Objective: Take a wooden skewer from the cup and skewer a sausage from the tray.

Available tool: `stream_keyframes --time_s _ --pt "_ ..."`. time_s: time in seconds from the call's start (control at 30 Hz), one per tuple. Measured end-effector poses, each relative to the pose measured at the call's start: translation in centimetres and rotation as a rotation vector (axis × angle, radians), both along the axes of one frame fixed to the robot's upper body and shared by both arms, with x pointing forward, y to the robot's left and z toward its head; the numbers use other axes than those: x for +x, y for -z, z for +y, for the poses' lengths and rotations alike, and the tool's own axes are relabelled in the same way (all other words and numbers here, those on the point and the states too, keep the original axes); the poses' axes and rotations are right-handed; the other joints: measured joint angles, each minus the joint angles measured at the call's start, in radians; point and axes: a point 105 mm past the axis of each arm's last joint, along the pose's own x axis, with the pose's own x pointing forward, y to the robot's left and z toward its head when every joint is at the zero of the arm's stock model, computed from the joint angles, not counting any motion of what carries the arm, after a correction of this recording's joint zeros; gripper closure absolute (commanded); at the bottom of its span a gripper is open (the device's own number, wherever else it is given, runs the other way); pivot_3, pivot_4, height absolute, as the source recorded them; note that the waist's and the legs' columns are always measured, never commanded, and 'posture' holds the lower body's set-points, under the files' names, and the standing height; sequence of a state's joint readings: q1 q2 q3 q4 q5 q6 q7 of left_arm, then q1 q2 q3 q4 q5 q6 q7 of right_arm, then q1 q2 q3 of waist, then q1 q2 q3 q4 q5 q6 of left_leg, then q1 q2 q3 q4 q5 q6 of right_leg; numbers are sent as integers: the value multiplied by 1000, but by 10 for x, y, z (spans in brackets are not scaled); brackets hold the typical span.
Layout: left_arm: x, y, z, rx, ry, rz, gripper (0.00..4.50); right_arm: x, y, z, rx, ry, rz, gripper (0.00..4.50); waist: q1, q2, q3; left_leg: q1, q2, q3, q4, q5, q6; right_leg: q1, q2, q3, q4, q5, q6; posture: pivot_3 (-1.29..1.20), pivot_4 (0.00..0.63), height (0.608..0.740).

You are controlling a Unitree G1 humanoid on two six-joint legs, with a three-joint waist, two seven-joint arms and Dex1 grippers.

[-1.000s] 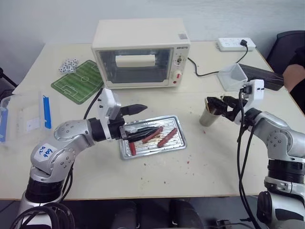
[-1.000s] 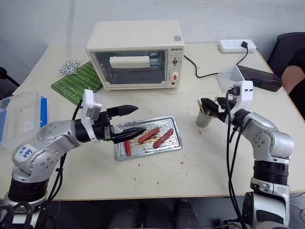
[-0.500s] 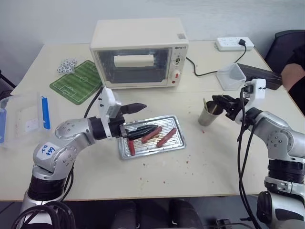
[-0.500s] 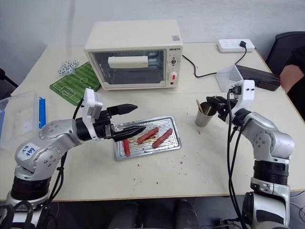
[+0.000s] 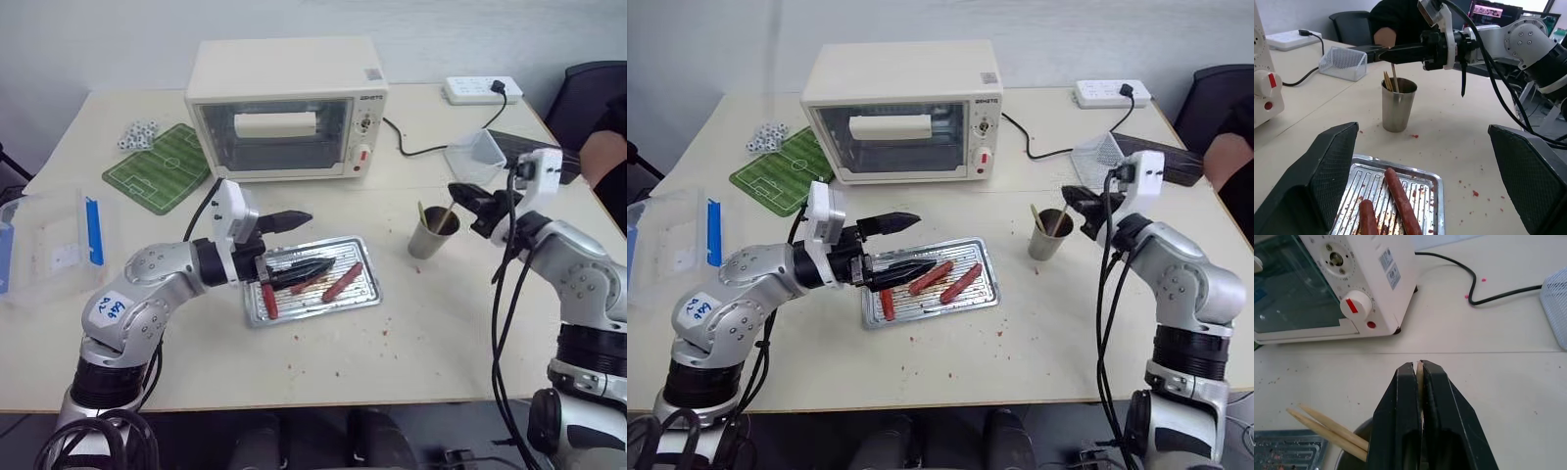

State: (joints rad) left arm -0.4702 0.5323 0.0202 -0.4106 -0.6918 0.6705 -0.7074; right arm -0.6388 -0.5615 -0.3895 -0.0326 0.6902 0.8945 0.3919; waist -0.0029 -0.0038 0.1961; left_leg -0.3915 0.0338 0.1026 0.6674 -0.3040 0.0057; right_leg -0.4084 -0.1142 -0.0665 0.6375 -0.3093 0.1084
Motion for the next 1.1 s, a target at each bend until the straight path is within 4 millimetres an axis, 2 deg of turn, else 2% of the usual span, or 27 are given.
stream_keyframes --time_s 0.23,0.33,0.37,0.43,0.57,0.67,0.83,1.1 --pt "4 -7 -6 -42 -31 -37 0 -16 -96 -1 22 -11 -192 4471 -1 0 0 0 0 0 0 0 0 -1 0 0 0 0 0 0 150 740" --pt "5 -13 -8 -70 -46 -61 0 -18 -125 14 128 -67 -234 4471 -5 0 0 0 2 1 0 0 0 -1 1 1 0 0 0 0 150 740" --pt "5 -16 -10 -86 -50 -73 0 -18 -133 28 208 -123 -226 4471 -9 -1 0 0 3 1 0 0 0 -1 1 1 0 0 0 0 150 740" --pt "5 -19 -10 -96 -62 -84 0 -15 -131 53 298 -204 -178 4471 -14 -1 -1 0 4 1 -1 0 0 -1 2 1 1 0 0 0 150 740" --pt "7 -23 -5 -107 -109 -109 0 -7 -98 106 467 -352 30 4471 -23 -1 -1 -3 3 1 -1 1 0 -4 1 1 2 0 0 0 150 740" --pt "9 -28 4 -121 -170 -141 0 -12 -85 138 542 -445 135 4471 -24 -1 -1 -9 3 -2 1 1 0 -7 1 -1 2 0 0 0 150 740" --pt "15 -36 17 -157 -258 -164 0 -18 -84 146 614 -488 204 4471 -23 -1 -1 -13 0 -6 5 1 1 -7 -1 -4 1 0 1 0 150 740" --pt "17 -38 6 -207 -284 -199 0 -18 -81 153 764 -512 343 4471 -26 -1 -1 -13 1 -6 5 1 2 -7 0 -4 1 1 1 0 150 740"
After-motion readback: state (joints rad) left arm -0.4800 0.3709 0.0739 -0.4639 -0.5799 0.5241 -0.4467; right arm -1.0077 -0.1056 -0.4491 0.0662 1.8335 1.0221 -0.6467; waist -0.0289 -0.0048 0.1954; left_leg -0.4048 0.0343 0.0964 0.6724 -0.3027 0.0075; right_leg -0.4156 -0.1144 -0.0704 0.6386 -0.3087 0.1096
